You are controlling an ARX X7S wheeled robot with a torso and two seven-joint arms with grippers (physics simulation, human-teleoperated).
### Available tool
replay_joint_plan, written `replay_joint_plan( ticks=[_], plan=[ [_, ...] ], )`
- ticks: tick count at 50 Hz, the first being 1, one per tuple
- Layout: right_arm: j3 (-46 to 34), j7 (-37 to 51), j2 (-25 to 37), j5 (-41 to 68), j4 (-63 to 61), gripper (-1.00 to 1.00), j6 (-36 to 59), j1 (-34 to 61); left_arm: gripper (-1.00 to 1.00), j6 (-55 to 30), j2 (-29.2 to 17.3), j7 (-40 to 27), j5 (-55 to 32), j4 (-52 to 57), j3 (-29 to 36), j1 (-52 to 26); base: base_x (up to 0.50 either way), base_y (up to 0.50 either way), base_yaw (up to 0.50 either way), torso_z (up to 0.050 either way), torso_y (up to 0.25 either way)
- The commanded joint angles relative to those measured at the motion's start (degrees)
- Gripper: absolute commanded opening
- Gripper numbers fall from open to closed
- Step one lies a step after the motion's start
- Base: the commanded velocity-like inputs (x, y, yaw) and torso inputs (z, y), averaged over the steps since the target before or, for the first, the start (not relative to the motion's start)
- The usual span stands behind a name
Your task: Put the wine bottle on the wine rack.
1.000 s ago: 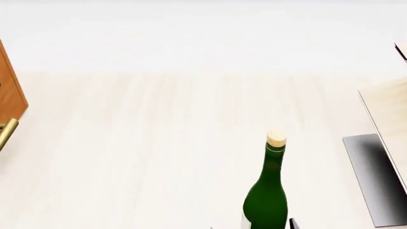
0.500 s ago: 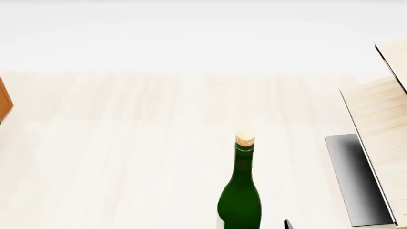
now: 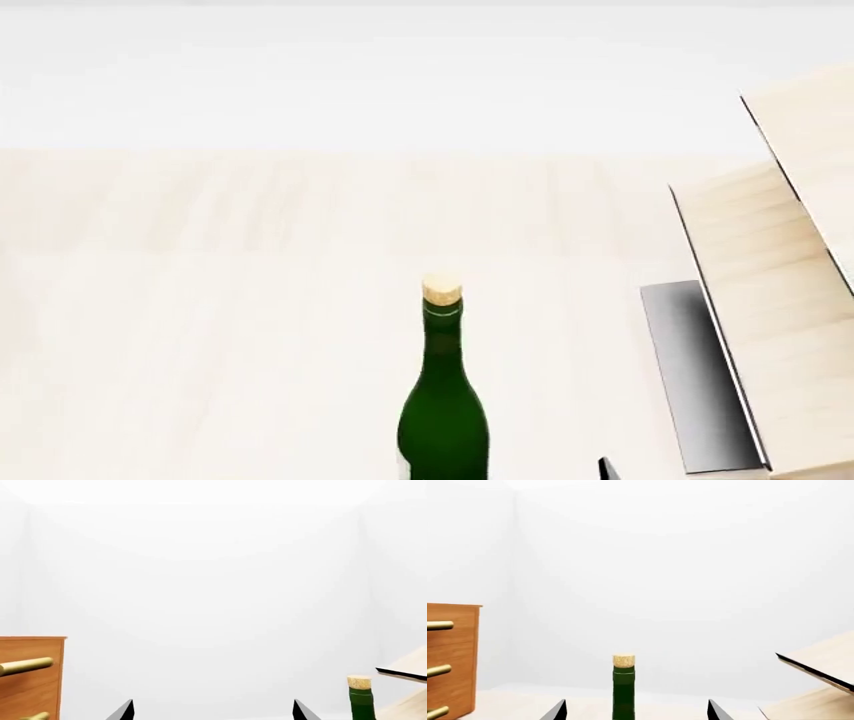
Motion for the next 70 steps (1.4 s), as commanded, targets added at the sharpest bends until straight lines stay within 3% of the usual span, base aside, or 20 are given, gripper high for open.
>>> replay_joint_plan(
  ticks=[1,70],
  plan=[
    [-0.3,0.2,0.3,0.0,0.0,1.00,-0.1,0.0,1.00,0.0,-0.3,-0.3,0.1,-0.1,0.3,-0.1,0.00,-0.13,0.00,0.000,0.000],
    [-2.5,2.0,2.0,0.1,1.0,1.00,-1.1,0.3,1.00,0.4,-1.8,-2.1,0.6,-0.9,2.5,-0.6,0.00,-0.13,0.00,0.000,0.000]
  ],
)
